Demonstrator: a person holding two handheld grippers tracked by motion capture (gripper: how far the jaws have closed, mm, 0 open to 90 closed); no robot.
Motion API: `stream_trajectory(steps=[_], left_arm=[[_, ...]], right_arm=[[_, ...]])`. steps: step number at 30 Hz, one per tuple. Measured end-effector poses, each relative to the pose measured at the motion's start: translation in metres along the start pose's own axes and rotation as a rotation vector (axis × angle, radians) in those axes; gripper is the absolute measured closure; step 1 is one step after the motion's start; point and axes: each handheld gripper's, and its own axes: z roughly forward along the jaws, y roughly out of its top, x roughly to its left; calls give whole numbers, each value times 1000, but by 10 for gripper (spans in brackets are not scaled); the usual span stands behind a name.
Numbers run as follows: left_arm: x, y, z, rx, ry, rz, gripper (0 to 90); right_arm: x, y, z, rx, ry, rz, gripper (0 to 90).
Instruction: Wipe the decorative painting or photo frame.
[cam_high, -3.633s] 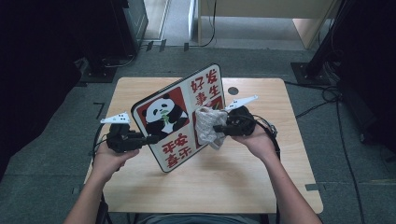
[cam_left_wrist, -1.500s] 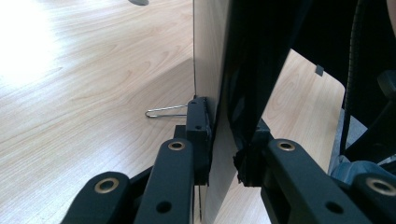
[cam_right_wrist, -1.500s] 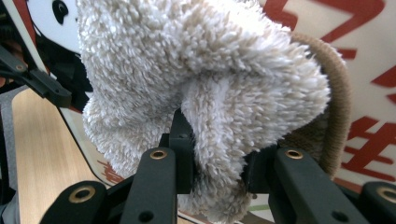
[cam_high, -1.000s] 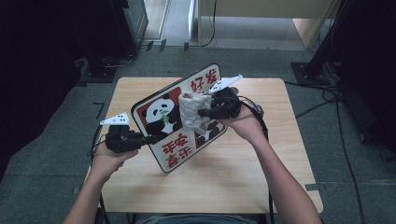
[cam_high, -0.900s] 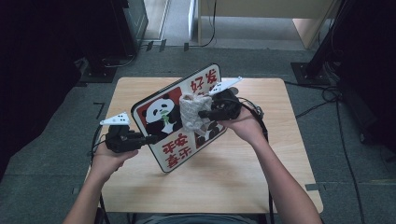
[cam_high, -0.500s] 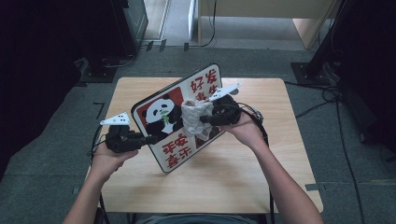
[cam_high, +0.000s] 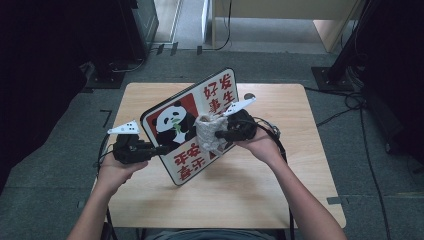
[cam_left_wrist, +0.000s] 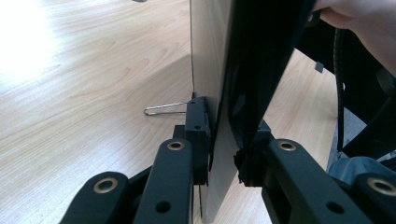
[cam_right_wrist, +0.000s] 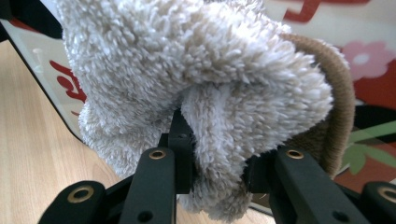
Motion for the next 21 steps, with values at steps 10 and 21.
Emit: stream_trajectory(steps=[10, 21], left_arm=[[0, 0, 0, 6, -1, 6, 780], [0, 0, 0, 9, 0, 9, 779]], right_arm=[[3, -19, 12, 23, -11, 20, 696], [6, -35, 24, 56, -33, 21, 694]])
